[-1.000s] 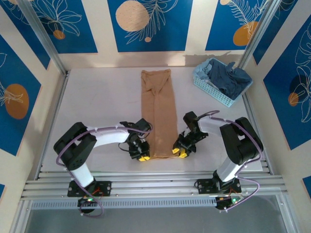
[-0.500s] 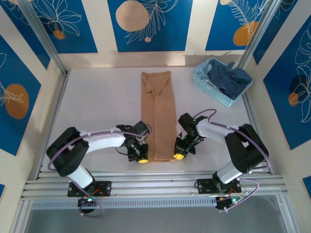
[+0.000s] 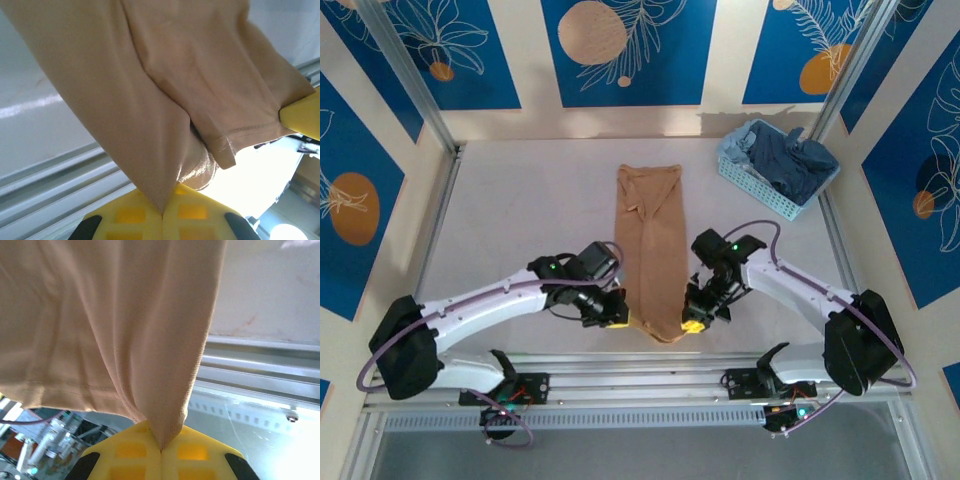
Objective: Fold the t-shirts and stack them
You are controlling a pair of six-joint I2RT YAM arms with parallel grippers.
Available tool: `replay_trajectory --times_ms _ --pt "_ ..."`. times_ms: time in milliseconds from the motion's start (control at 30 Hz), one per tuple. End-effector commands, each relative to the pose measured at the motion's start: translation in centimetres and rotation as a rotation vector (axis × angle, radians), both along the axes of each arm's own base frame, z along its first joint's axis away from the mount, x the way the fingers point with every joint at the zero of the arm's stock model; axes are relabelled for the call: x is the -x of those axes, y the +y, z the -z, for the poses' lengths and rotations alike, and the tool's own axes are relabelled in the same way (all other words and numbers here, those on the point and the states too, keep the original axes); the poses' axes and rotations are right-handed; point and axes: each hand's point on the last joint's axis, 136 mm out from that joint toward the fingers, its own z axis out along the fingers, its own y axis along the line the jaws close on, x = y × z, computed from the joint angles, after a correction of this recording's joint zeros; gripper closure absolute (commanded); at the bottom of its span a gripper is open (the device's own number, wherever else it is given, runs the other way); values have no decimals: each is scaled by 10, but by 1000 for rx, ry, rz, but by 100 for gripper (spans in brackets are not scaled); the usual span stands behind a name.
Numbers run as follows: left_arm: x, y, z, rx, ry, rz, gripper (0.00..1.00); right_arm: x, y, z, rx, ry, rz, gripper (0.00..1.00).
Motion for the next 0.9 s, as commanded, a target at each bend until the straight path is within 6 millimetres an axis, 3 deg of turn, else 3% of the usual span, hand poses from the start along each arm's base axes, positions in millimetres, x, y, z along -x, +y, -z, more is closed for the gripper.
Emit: replay_trajectory --times_ms 0,200,367,500,600,633,700,733,800,867 --pt "-34 8 -2 -54 -52 -91 100 -22 -4 -11 22 6 62 100" --pt "-93 2 -14 -17 -91 -197 100 -93 4 -23 4 -70 95 100" --pt "-151 3 -17 -8 -131 -253 100 -163 -1 -21 12 -131 155 100" --pt "-195 6 0 -34 -118 -286 100 -217 0 -7 4 -135 189 100" --pt "-227 0 20 -31 -102 -285 96 -253 0 15 20 -123 210 99" --pt "-239 -3 27 -28 -98 -279 87 -265 -1 22 24 -127 217 89" --pt "-256 -3 34 -50 -102 -276 71 -286 0 29 18 -157 220 59" --pt "-264 -2 33 -58 -114 -282 59 -294 -2 30 28 -174 214 49" --pt "-270 -2 23 -51 -146 -289 40 -300 -7 27 64 -192 206 42" --pt "-265 5 14 -59 -175 -288 36 -297 -15 17 99 -218 214 36"
